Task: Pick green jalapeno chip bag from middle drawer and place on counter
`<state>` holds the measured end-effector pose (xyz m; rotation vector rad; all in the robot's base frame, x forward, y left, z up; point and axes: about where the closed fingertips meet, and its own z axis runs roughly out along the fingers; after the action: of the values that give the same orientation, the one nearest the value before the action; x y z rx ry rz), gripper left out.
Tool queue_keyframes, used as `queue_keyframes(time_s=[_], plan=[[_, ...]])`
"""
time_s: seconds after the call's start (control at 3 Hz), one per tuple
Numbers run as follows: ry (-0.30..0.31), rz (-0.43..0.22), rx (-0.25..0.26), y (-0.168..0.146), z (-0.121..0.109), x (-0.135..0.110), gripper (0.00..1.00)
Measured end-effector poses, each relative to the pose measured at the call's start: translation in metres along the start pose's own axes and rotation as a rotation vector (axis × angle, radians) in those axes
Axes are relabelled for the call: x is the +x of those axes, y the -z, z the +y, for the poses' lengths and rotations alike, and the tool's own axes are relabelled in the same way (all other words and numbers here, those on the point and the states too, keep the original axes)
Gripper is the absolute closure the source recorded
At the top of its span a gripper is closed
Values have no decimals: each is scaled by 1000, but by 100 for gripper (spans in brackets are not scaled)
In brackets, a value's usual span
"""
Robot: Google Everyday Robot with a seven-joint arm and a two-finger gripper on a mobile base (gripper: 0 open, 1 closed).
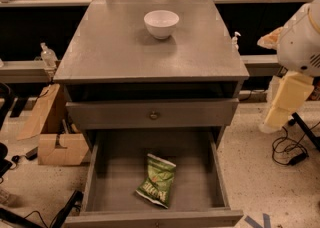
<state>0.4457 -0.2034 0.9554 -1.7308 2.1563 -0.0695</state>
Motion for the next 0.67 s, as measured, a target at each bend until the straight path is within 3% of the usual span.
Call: queue_keyframes(time_s=[0.33,0.67], plan=[[-2,-102,-13,-49,12,22,0],[25,-187,13,-103,21,48,0]])
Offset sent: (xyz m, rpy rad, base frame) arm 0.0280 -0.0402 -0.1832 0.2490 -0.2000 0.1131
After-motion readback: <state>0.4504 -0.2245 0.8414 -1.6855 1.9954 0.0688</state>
